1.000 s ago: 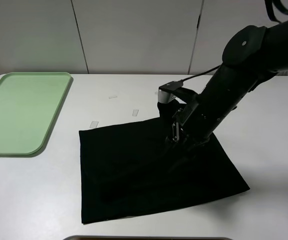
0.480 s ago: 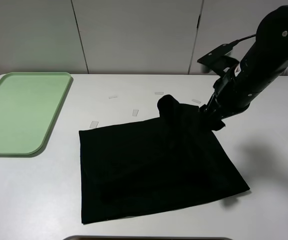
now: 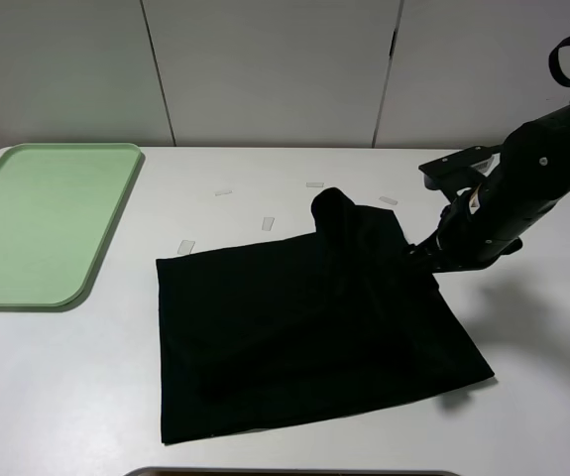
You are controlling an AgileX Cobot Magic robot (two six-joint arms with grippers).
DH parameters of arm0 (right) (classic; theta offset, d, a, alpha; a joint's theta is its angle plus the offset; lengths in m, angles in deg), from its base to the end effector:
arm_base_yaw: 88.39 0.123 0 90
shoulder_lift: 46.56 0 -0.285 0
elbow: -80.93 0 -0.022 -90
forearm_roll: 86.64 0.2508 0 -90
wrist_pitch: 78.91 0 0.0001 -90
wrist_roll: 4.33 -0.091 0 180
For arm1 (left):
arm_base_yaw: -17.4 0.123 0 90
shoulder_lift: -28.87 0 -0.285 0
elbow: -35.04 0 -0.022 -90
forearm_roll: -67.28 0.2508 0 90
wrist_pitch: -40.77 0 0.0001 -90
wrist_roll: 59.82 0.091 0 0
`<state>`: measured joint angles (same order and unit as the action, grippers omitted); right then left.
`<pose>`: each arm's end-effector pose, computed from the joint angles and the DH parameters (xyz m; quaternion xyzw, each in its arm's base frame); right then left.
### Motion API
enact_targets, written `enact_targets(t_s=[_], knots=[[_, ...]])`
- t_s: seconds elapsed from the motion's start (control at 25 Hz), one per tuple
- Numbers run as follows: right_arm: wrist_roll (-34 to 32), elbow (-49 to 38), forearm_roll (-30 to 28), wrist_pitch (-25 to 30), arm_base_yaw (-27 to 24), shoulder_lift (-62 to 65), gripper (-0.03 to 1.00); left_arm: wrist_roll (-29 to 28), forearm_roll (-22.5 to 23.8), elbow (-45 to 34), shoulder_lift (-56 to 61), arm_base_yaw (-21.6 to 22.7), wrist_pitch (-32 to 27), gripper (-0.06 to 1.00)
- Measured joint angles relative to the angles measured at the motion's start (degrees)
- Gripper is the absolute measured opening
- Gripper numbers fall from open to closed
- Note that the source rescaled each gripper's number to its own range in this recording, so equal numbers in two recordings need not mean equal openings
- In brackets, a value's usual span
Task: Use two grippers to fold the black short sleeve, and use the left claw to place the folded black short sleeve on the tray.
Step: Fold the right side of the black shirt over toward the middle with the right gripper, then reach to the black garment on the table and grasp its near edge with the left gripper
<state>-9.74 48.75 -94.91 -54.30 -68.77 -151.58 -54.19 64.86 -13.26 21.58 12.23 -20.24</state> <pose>0.2741 0.0919 0.1430 -0.1813 0.9699 -0.0049 0.1626 -0.0072 -0.0027 0.2783 0.0810 0.8468 -0.0190 0.5254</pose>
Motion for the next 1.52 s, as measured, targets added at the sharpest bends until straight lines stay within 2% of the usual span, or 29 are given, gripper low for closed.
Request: enact_targets(t_s=[0.48, 0.68, 1.08, 1.32, 1.52], knots=[[-1.3, 0.0, 10.5, -5.1, 10.7, -4.6, 1.00, 0.0, 0.0, 0.0, 0.0, 0.0, 0.0, 1.00], [-1.3, 0.0, 11.9, -6.3, 13.8, -5.2, 1.00, 0.0, 0.0, 0.0, 0.0, 0.0, 0.0, 1.00], [-1.3, 0.0, 11.3, -5.5, 14.3, -4.4, 1.00, 0.0, 0.0, 0.0, 0.0, 0.0, 0.0, 1.00], [-1.3, 0.0, 7.2, -1.2, 14.3, -0.2, 1.00, 0.0, 0.0, 0.0, 0.0, 0.0, 0.0, 1.00], [-1.3, 0.0, 2.9, -0.4, 13.9, 5.8, 1.00, 0.0, 0.8, 0.0, 0.0, 0.0, 0.0, 1.00]])
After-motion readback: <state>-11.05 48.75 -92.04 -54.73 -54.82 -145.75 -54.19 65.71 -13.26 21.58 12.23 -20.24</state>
